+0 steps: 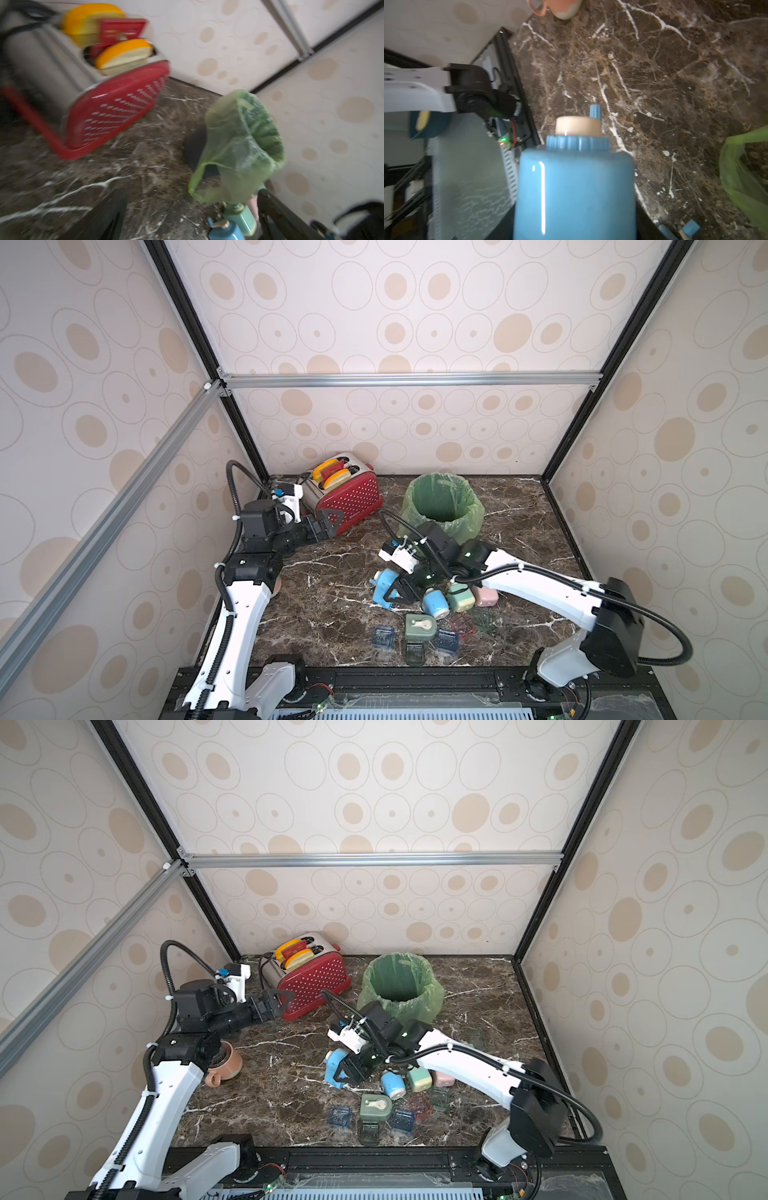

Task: Take out the pencil sharpener tray and clean the shavings
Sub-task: Place the pencil sharpener at the center of the board, then reset both arms

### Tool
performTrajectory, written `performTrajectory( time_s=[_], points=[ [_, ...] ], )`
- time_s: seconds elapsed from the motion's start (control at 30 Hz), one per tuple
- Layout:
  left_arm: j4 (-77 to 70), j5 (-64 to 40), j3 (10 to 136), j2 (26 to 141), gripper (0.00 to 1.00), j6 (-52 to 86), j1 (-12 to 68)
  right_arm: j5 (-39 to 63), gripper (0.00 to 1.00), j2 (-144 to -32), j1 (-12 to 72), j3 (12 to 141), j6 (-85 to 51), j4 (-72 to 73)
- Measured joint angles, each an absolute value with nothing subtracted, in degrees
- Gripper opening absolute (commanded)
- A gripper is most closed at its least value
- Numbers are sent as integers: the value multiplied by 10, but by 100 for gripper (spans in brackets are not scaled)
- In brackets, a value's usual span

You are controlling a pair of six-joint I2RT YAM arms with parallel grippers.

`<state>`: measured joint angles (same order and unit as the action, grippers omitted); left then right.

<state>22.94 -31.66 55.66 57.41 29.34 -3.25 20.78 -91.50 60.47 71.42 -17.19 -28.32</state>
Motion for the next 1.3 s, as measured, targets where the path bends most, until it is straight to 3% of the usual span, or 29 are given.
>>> performTrajectory(
  time_s=[0.27, 0.47, 0.7, 0.9, 1.07, 1.3],
  points=[
    [283, -184, 541, 564, 99, 307, -40, -11, 35, -1095, 688, 776, -194, -286],
    [282, -139, 523, 540, 99, 316, -40, -79, 69, -1100, 707, 782, -200, -282],
    [258, -101, 494, 554, 99, 333, -40, -97, 86, -1090, 707, 781, -201, -274],
    [210, -30, 439, 561, 99, 361, -39, -104, 99, -1014, 707, 777, -186, -286],
    [169, 83, 415, 616, 99, 380, -25, -101, 100, -881, 686, 773, -161, -309],
    [98, 257, 415, 735, 99, 331, 73, -126, 100, -693, 529, 731, -140, -344]
  ],
)
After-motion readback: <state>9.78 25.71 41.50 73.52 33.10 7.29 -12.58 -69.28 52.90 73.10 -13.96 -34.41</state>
